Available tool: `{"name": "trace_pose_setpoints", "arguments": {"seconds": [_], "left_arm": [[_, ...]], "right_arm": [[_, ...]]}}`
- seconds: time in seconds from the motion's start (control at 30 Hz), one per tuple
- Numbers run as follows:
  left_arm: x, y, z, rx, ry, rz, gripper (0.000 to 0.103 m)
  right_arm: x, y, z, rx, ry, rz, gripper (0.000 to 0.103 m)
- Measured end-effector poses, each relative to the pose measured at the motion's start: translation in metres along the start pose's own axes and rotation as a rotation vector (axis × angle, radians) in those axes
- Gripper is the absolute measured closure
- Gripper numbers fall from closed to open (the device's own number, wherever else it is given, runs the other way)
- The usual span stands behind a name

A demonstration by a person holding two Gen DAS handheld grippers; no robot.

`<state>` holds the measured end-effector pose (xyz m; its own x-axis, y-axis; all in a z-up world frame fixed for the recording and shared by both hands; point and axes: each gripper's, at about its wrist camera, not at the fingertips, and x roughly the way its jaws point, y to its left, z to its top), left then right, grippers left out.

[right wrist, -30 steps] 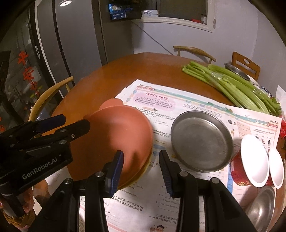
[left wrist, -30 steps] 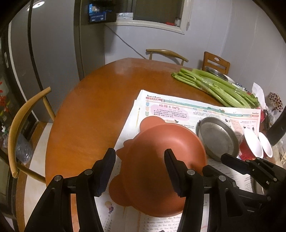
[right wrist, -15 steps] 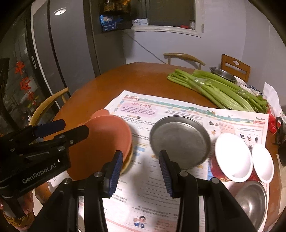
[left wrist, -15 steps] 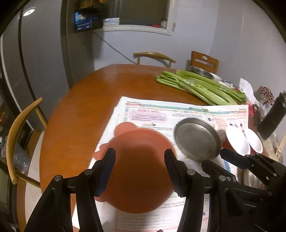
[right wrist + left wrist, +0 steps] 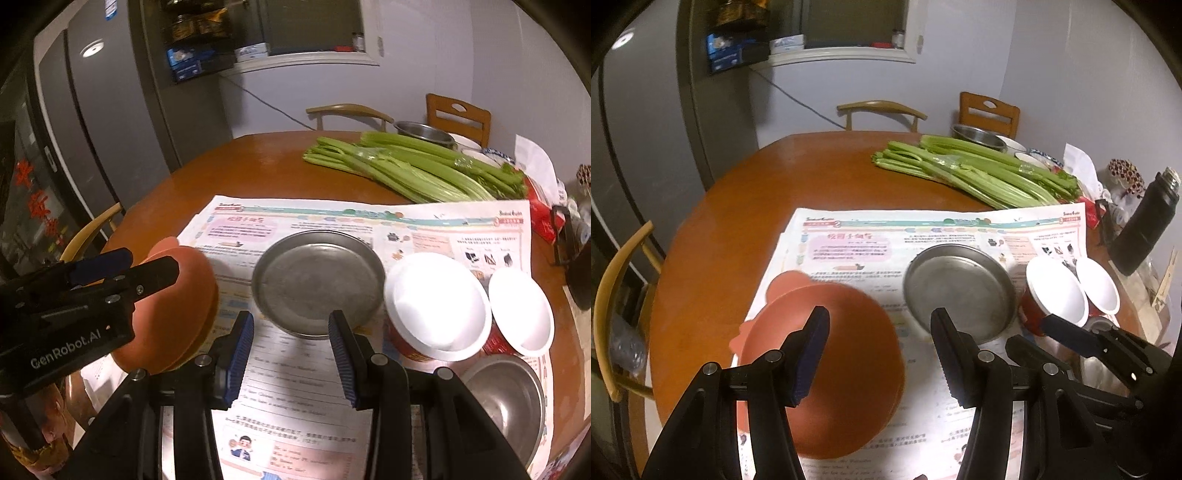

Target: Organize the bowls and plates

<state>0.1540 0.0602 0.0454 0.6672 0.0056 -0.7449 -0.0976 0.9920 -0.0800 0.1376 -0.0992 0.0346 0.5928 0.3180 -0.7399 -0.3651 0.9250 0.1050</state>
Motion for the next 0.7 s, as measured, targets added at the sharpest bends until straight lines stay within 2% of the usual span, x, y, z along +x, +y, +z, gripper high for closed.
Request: {"name": "trace_pose_setpoints", "arguments": {"seconds": [0.33, 0.47, 0.53, 0.7], "left_arm": [[0.035, -0.028, 0.030, 0.087, 0.084, -0.050, 0.044], [0.063, -0.032, 0.040, 0.087, 0.139, -0.069, 0.044], [0.075, -0.033, 0.043, 0.082, 0.159, -0.065, 0.044], [0.103, -0.036, 0.048, 0.094, 0.185, -0.061, 0.044]], "right_arm": [[0.024, -0.038, -0.009, 0.168, 0.065, 0.019, 0.061], [0.034, -0.045, -0.011, 0.228, 0.083, 0.025, 0.061], [0.037, -0.045, -0.011, 0.235, 0.083, 0.002, 0.061], [0.049, -0.046, -0.012, 0.282, 0.097, -0.011, 0.061]]}}
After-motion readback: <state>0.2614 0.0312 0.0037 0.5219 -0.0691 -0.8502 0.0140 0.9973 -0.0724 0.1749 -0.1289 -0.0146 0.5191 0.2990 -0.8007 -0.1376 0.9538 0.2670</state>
